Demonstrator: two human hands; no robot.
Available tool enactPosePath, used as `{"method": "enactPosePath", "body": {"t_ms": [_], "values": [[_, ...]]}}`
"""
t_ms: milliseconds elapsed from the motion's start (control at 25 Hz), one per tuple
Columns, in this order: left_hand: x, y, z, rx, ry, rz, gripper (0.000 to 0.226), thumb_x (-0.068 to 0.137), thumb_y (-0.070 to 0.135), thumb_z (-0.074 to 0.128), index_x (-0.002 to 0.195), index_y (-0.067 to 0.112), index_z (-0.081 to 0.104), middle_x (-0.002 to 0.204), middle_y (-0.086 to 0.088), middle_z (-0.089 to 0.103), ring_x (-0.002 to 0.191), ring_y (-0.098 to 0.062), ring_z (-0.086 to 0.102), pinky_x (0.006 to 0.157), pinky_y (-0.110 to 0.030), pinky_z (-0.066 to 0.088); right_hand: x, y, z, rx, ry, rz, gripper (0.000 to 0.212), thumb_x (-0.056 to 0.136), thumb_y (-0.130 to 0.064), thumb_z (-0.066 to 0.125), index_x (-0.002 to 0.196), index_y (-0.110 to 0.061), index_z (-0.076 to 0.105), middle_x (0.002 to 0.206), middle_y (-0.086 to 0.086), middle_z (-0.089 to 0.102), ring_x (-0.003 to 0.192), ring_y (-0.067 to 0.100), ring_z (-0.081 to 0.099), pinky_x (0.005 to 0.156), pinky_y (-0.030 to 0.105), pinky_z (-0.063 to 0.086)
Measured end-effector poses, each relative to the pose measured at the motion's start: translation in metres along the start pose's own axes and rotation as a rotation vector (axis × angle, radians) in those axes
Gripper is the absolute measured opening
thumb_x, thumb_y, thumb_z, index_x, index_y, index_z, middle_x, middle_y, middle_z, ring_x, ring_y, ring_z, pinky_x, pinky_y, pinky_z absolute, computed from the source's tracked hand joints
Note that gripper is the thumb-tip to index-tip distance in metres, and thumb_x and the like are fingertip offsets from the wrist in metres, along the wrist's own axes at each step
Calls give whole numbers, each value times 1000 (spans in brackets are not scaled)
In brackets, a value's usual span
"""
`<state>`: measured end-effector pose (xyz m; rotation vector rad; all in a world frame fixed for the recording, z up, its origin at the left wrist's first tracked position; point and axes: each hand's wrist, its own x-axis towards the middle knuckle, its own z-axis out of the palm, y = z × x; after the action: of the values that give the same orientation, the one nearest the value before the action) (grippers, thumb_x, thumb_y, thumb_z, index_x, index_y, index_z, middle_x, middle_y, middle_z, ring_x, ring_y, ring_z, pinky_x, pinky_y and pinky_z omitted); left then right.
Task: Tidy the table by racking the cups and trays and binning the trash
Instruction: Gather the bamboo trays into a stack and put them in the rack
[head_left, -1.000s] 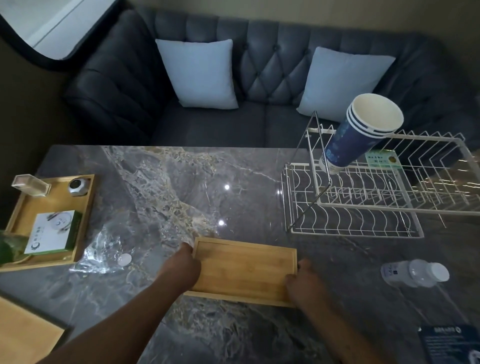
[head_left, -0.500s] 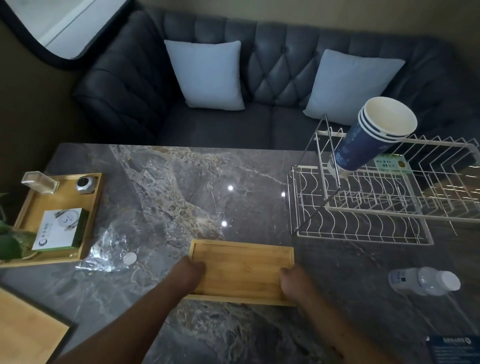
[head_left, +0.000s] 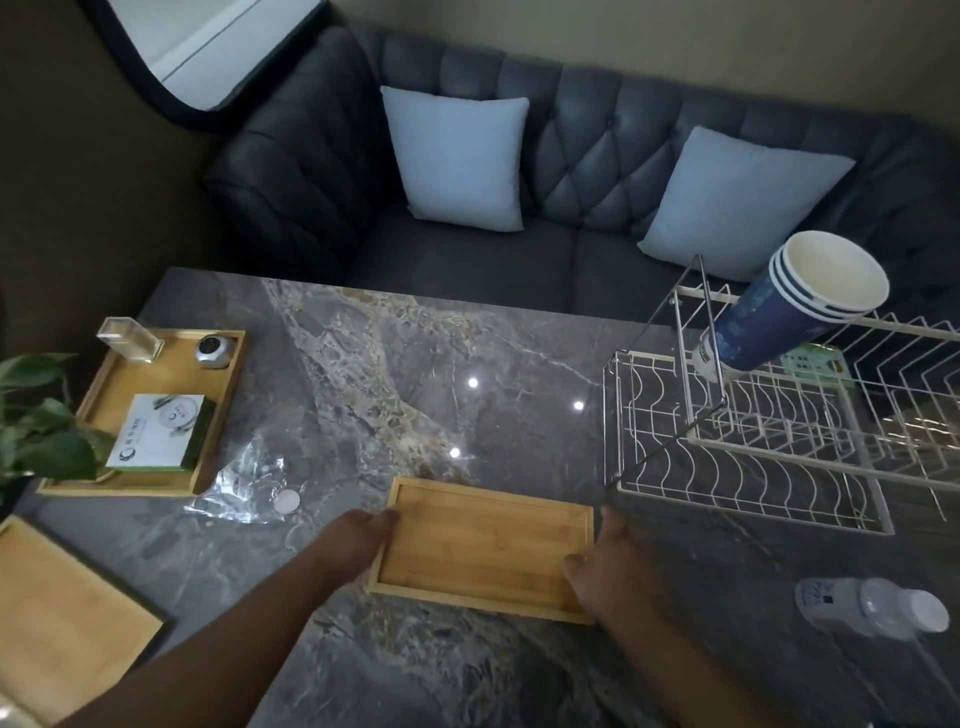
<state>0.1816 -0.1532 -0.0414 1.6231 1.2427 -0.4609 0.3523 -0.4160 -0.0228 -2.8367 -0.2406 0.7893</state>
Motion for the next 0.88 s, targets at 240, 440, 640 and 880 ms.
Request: {"method": "enactPosePath", "body": {"t_ms": [240,440,640,880], "values": [[-5,-20,-30,262,43,-13,37,101,40,51,94,8,69,110,-19,74,101,-34,70,81,-34,54,-18,-53,-22,-112,-117,-376,15,88,-33,58,100,-25,63,103,-2,68,92,18,63,81,31,52],[-10,-59,-66,574,104,52,49,94,54,52,124,17,64,127,-7,68,115,-26,64,95,-35,49,-26,-123,-24,-505,-531,-581,52,93,-49,56,135,-20,52,138,3,57,122,23,56,95,32,45],[-10,-124,-113,419,399,-194,62,83,55,57,128,13,53,131,-12,63,117,-33,64,93,-39,51,-42,-193,-4,-542,-520,-689,47,94,-44,55,134,-20,54,137,7,58,120,27,57,88,35,46],[-17,-190,-134,266,387,-268,63,88,57,50,129,10,58,125,-17,62,114,-35,63,86,-38,50,-71,-260,46,-583,-481,-833,31,88,-43,59,113,-25,62,113,4,66,97,25,62,78,35,51]]}}
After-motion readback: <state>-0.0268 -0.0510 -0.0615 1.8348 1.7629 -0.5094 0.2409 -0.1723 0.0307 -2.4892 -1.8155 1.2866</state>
